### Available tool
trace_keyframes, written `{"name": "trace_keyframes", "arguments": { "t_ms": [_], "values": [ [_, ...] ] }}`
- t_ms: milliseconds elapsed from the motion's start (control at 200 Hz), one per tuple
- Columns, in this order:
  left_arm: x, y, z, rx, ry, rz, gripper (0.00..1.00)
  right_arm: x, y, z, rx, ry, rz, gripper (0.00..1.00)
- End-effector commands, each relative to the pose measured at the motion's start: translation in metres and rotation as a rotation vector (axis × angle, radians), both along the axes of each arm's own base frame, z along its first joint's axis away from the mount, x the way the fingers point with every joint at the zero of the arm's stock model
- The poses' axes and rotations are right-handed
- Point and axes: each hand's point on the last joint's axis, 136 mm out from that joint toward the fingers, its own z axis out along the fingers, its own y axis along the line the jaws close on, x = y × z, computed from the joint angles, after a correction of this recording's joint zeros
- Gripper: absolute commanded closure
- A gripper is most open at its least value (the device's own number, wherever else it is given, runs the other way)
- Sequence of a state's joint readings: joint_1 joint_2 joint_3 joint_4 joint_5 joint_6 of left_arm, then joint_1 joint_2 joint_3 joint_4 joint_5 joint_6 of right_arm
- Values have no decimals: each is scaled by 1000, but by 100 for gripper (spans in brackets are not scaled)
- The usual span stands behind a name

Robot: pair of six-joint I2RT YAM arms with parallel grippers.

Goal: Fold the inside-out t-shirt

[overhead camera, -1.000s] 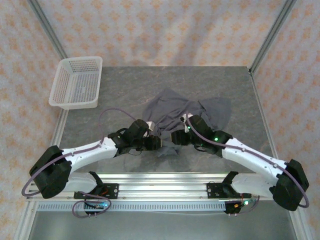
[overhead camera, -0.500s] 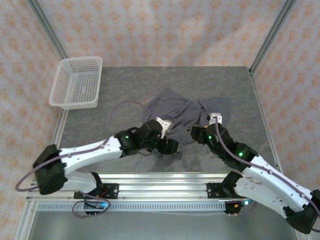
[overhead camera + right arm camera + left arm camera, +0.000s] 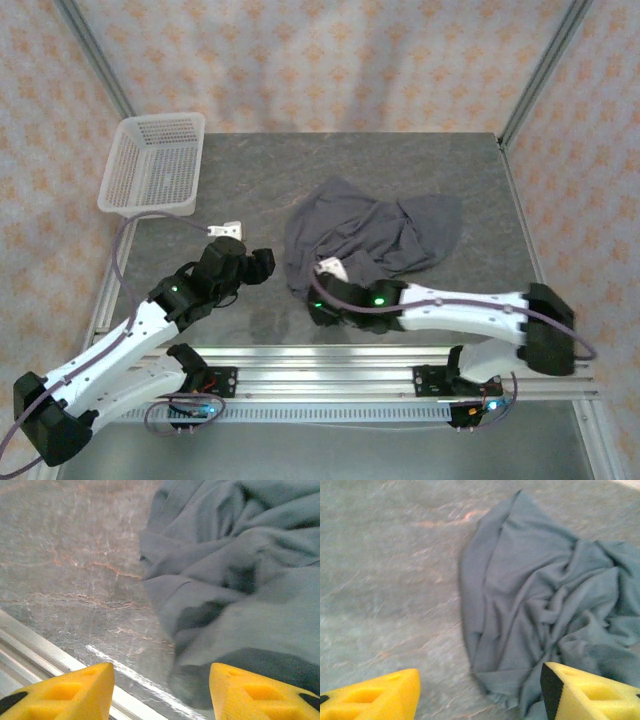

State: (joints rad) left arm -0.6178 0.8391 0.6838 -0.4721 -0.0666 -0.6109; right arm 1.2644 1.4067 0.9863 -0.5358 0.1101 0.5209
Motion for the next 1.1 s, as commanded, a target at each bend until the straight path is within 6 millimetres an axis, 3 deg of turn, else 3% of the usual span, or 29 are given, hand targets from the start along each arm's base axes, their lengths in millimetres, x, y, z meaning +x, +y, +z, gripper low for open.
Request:
{"name": "trace_keyframes", "arguments": {
  "t_ms": [0,145,250,390,575,826,1096],
  "values": [
    [-4,4,-3,-37,28,24,35,6,-9,-16,-146,-15,-113,44],
    [-4,4,-10,-35,47,18,35,14,-30,-23,-296,-66,-236,36],
    [-4,3,-15,-40,53,11,35,12,-37,-23,-296,-57,-281,33],
    [-2,0,-19,-49,61,6,35,1,-26,-35,-221,14,-249,39],
    [-2,-1,-23,-47,70,-1,35,1,-34,-51,-282,16,-263,40],
    [-4,-2,-28,-60,85,1,35,-5,-32,-76,-276,61,-278,62],
    [-4,-3,-27,-68,86,1,35,3,-33,-80,-275,14,-304,61]
  ]
}}
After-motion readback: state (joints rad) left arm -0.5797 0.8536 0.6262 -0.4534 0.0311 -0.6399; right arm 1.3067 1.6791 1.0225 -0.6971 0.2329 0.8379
